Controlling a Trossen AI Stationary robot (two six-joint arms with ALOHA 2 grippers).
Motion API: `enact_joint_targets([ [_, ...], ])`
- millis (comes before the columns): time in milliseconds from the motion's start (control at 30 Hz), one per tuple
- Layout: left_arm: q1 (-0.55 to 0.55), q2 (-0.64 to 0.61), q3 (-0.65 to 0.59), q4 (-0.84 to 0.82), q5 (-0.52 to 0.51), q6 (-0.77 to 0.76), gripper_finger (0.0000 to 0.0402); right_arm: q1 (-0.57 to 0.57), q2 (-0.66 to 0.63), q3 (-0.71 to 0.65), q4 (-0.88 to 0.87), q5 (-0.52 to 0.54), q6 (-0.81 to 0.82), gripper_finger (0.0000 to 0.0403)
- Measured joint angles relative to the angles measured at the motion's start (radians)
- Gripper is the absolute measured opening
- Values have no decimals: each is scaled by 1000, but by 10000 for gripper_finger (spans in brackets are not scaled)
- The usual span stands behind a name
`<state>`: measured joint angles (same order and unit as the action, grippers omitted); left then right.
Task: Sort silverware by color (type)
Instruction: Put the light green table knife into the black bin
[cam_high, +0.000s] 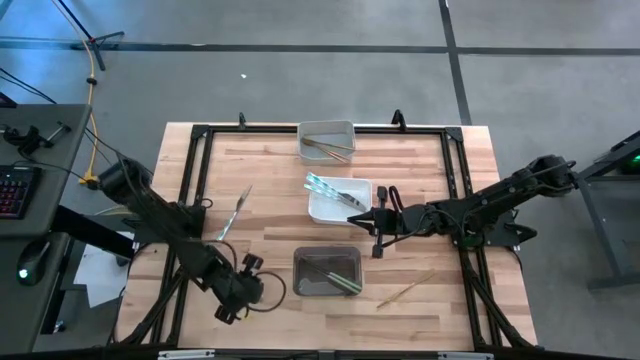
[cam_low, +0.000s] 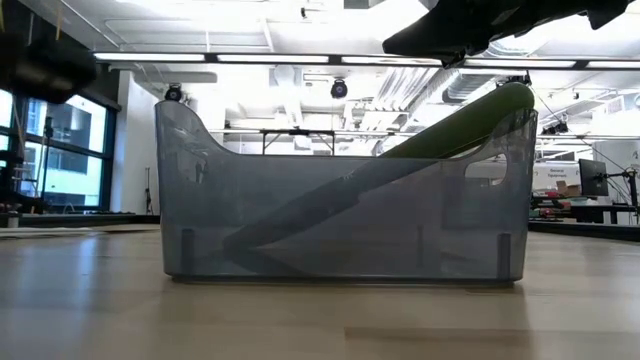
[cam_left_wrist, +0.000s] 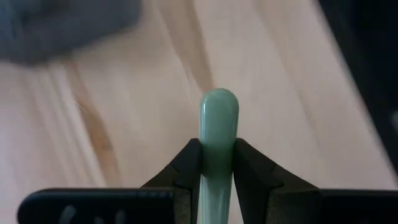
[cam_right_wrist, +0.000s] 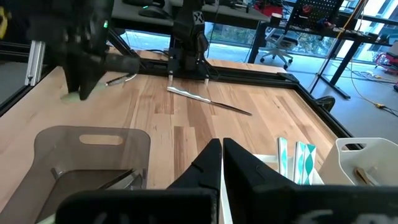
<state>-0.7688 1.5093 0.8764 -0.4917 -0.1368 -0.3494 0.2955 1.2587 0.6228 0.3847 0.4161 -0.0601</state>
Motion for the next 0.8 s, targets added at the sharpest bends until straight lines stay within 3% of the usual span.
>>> enact_joint_targets([
  [267,125,-156,1,67,-2,164,56,0,0,0,-2,0,1,0],
  [433,225,-199,5,186,74,309,56,0,0,0,-2,0,1,0],
  [800,312,-194,197,315,116,476,56,0,0,0,-15,-1,1,0],
])
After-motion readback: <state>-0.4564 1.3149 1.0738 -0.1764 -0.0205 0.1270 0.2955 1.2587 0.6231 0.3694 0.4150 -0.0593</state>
